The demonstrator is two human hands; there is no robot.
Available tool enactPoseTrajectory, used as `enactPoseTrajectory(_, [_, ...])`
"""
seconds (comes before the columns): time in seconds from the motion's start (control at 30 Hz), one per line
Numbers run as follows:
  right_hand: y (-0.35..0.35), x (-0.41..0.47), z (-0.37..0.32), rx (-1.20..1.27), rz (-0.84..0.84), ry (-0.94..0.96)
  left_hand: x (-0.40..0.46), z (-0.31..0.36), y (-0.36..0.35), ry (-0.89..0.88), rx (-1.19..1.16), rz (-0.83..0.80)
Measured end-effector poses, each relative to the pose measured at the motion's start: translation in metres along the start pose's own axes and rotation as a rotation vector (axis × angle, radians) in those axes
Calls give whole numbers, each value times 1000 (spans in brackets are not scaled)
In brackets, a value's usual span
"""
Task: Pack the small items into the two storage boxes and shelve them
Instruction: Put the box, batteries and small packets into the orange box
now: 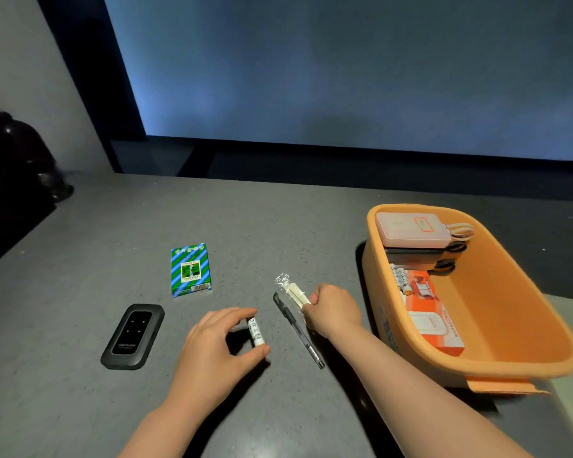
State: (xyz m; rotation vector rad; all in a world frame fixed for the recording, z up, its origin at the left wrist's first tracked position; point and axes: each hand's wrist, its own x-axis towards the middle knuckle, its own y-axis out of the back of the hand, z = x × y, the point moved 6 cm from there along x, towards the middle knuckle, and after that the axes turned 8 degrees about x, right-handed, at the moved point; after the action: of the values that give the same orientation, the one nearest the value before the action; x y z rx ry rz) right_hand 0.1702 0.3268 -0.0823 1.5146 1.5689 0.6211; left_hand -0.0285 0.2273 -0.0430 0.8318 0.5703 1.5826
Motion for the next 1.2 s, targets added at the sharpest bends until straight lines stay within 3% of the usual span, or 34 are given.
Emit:
enactPoseTrajectory(0.13, [9, -10, -2, 142, 46, 5, 5, 6, 0, -1, -37, 6])
enactPoseTrajectory(0.4, [66, -69, -18, 418, 237, 190, 17, 47, 8, -102, -120, 56])
enactPoseTrajectory(0.6, [150, -108, 33, 621, 425, 178, 41, 122, -7, -208, -233, 59])
enactPoseTrajectory(0.8, [210, -110, 127, 314, 545, -92, 52, 188, -55, -294, -283, -16])
enactPoseTrajectory(1.2, [203, -8, 145, -180, 209, -187, 82, 207, -90, -330, -189, -51])
